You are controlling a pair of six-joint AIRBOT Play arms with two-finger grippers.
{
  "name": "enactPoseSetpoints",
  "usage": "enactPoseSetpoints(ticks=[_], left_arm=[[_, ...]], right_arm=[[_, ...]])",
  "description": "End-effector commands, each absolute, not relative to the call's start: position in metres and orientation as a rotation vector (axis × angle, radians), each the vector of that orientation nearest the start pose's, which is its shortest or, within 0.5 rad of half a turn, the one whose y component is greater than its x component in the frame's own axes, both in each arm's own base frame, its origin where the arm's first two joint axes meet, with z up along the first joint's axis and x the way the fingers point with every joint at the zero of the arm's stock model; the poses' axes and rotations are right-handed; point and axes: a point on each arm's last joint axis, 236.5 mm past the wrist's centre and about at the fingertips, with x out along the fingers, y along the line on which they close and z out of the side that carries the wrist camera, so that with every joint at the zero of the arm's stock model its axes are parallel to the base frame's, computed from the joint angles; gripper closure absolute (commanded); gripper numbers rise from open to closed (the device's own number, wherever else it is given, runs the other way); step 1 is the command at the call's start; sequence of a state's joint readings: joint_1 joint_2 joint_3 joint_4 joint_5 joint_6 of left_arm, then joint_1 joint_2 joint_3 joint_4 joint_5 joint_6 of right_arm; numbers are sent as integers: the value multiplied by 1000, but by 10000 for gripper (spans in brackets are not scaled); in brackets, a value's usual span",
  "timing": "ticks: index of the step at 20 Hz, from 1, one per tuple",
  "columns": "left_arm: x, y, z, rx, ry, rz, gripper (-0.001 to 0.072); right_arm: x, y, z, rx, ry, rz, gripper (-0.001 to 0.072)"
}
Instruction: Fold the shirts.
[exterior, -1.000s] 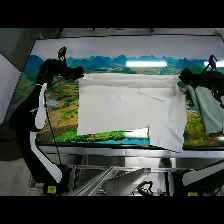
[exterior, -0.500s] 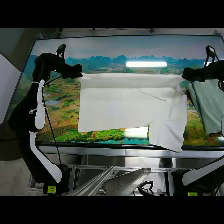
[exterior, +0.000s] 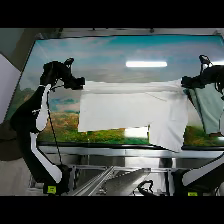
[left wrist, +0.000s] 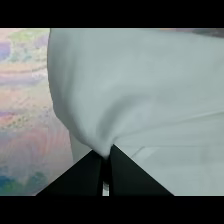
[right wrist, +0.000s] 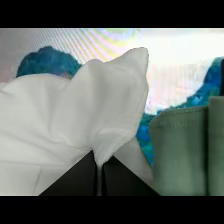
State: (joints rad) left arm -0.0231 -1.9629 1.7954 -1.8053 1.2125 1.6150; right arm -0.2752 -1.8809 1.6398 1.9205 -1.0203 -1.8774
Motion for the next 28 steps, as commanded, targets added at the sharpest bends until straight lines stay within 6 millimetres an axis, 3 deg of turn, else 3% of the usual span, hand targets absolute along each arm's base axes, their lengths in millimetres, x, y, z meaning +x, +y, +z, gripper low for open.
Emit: enactPoseSetpoints(ticks=[1,9,12,13,14,15,17,19,20,22,24,26,28], left_arm=[[512,-49,-95,-115,1406,-141,691],[522,-59,-100,-117,1369,-153,690],[518,-65,-99,-142,1388,-169,689],[517,-70,-98,-161,1390,-180,635],[517,-76,-96,-191,1386,-196,348],[520,-84,-90,-225,1377,-216,106],[524,-94,-72,-254,1365,-251,67],[521,-94,-46,-236,1384,-280,67],[517,-90,-28,-227,1400,-293,67],[503,-79,6,-231,1443,-293,67],[481,-65,27,-253,1480,-270,67],[443,-52,25,-278,1546,-238,67],[395,-46,2,-326,1625,-209,67]], right_arm=[[525,-79,-86,244,1204,70,690],[527,-70,-88,268,1208,72,689],[523,-68,-88,274,1228,78,683],[521,-67,-87,275,1231,81,647],[521,-66,-83,286,1228,81,531],[522,-66,-76,301,1216,67,448],[524,-68,-54,298,1179,60,442],[523,-72,-21,283,1133,56,312],[521,-76,-3,287,1107,45,308],[510,-88,36,297,1058,20,308],[486,-103,62,325,1064,-6,321],[449,-113,62,373,1131,-24,324],[413,-109,48,484,1175,-22,324]])
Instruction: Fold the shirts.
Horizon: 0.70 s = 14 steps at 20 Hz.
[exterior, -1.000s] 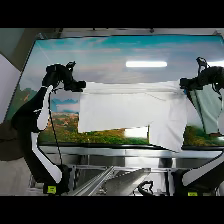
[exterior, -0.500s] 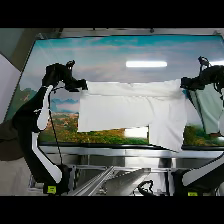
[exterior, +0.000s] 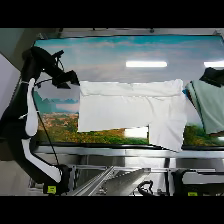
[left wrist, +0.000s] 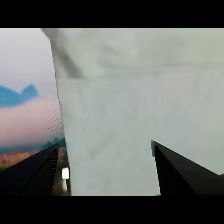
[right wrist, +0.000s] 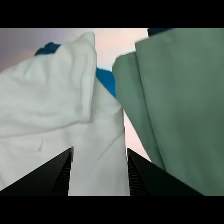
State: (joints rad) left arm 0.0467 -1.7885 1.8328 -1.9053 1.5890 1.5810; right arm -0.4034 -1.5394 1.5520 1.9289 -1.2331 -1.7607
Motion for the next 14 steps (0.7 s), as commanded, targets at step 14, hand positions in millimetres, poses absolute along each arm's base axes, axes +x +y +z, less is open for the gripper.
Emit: enactPoseSetpoints(ticks=[14], left_arm=[[276,-84,-119,-567,1646,-200,71]], right_arm=[[279,-107,-36,886,1394,-64,316]])
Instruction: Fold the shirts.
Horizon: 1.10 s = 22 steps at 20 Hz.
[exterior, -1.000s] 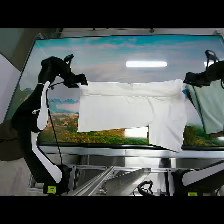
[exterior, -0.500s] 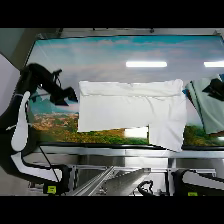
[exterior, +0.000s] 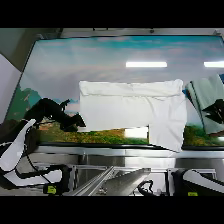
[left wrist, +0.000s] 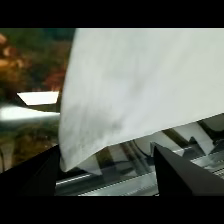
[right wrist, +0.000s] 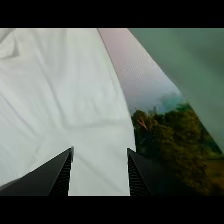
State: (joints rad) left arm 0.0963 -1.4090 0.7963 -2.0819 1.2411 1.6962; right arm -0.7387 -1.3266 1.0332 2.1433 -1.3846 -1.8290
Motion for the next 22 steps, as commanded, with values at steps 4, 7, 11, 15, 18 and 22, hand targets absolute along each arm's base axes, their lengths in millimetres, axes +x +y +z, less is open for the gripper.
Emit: enactPoseSetpoints(ticks=[4,7,11,15,18,22], left_arm=[[288,-82,-119,-559,1602,-197,688],[297,-83,-105,-533,1588,-240,688],[316,-83,-88,-519,1548,-263,688],[320,-83,-84,-516,1537,-265,689],[317,-84,-86,-519,1548,-266,688],[310,-85,-85,-517,1576,-278,689]], right_arm=[[241,-84,-70,931,1520,-70,209],[225,-71,-95,967,1550,-95,209],[219,-50,-121,1021,1521,-83,209],[244,-30,-125,1120,1424,4,211],[248,-14,-133,1096,1460,38,238],[256,4,-128,1013,1481,114,657]])
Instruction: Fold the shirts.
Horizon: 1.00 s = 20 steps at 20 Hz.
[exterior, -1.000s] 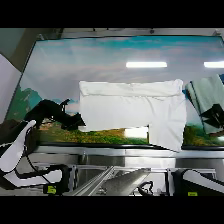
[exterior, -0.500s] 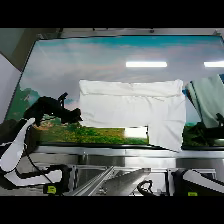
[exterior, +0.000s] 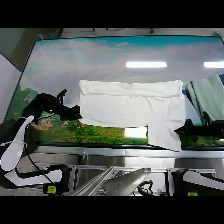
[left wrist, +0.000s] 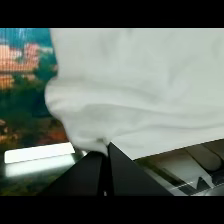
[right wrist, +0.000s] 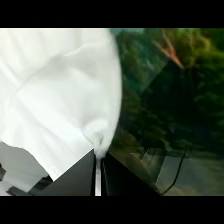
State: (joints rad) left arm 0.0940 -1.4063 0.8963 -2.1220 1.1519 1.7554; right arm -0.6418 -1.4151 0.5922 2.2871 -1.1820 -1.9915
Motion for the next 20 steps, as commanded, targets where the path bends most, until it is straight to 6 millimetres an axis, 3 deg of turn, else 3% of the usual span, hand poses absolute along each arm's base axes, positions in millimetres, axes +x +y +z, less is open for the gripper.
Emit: enactPoseSetpoints(ticks=[1,4,8,10,12,14,15,20], left_arm=[[303,-84,-84,-516,1605,-285,689],[267,-70,-81,-494,1758,-272,690],[230,-26,-80,-319,1807,-117,691],[216,-18,-78,-354,1794,-85,691],[207,-12,-76,-385,1800,-67,690],[222,-13,-67,-417,1736,-74,690],[240,-15,-57,-432,1680,-86,690],[348,-32,-1,-422,1407,-170,690]], right_arm=[[257,5,-122,1009,1479,132,688],[253,-10,-100,993,1452,53,689],[213,-66,-88,821,1487,-266,689],[216,-69,-78,801,1442,-266,690],[233,-55,-69,830,1382,-182,689],[274,-35,-44,896,1219,-29,689],[296,-30,-28,912,1128,23,689],[374,-16,-3,776,1009,64,689]])
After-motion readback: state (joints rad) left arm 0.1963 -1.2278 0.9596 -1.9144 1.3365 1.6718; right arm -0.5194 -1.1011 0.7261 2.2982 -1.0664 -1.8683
